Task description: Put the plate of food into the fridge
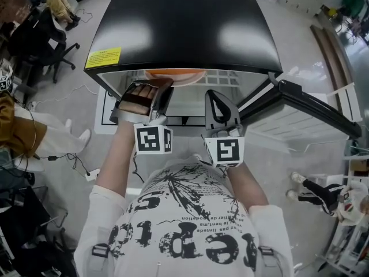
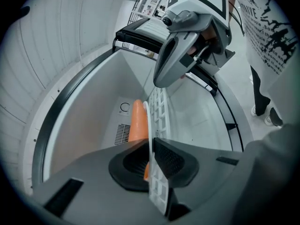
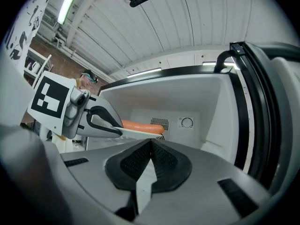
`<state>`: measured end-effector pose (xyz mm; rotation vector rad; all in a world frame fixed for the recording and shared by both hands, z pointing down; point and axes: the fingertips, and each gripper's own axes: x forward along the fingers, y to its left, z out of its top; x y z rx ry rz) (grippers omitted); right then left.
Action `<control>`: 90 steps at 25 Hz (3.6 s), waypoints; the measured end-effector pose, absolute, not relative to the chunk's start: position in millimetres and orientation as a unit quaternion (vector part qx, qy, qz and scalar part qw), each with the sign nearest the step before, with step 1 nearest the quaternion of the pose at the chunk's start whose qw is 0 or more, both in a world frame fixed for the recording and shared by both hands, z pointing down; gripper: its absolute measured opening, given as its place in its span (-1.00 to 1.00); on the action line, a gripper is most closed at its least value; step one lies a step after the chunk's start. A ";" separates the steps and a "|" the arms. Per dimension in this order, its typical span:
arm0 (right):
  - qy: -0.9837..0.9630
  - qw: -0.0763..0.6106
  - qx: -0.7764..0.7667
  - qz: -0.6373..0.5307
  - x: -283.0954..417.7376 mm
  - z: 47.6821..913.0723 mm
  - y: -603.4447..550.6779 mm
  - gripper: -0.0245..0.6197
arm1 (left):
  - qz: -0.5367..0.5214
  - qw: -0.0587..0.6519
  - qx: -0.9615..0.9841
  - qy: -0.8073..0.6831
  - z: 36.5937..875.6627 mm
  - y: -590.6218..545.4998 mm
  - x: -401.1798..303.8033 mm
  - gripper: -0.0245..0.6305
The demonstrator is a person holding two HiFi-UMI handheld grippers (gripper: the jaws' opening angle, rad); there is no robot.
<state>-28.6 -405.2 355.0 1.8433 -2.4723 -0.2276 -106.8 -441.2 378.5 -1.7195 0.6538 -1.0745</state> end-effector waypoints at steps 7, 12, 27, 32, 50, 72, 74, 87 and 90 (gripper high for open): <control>-0.808 0.023 0.583 -0.084 -20.6 353.5 -417.2 -0.92 | -0.478 0.465 -0.698 0.261 384.3 -459.7 -100.2 -0.82; -0.810 0.045 0.573 -0.115 -20.2 355.5 -422.8 -0.92 | -0.488 0.462 -0.695 0.255 387.8 -465.6 -95.1 -0.82; -0.818 0.010 0.560 -0.129 -21.7 347.3 -436.8 -0.92 | -0.519 0.465 -0.673 0.249 397.5 -492.8 -95.0 -0.82; -0.818 0.016 0.561 -0.127 -23.2 349.7 -438.4 -0.92 | -0.495 0.466 -0.691 0.246 390.0 -493.3 -93.4 -0.64; -0.819 -0.028 0.559 -0.127 -24.3 335.8 -423.1 -0.92 | -0.336 0.125 -0.882 0.305 385.3 -491.5 -97.0 -0.47; -0.828 -0.031 0.545 -0.129 -38.0 334.4 -417.0 -0.92 | -0.209 -0.045 -0.940 0.267 353.2 -474.9 -106.0 -0.34; -0.828 -0.030 0.545 -0.128 -38.4 334.6 -417.2 -0.92 | -0.197 -0.049 -0.941 0.271 350.5 -471.9 -107.7 -0.34; -0.843 -0.040 0.526 -0.108 -64.4 325.7 -412.9 -0.92 | -0.084 -0.006 -0.912 0.402 320.6 -464.0 -134.1 -0.35; -0.843 -0.039 0.526 -0.109 -71.9 321.9 -413.4 -0.92 | -0.056 -0.001 -0.906 0.420 317.5 -459.7 -140.0 -0.35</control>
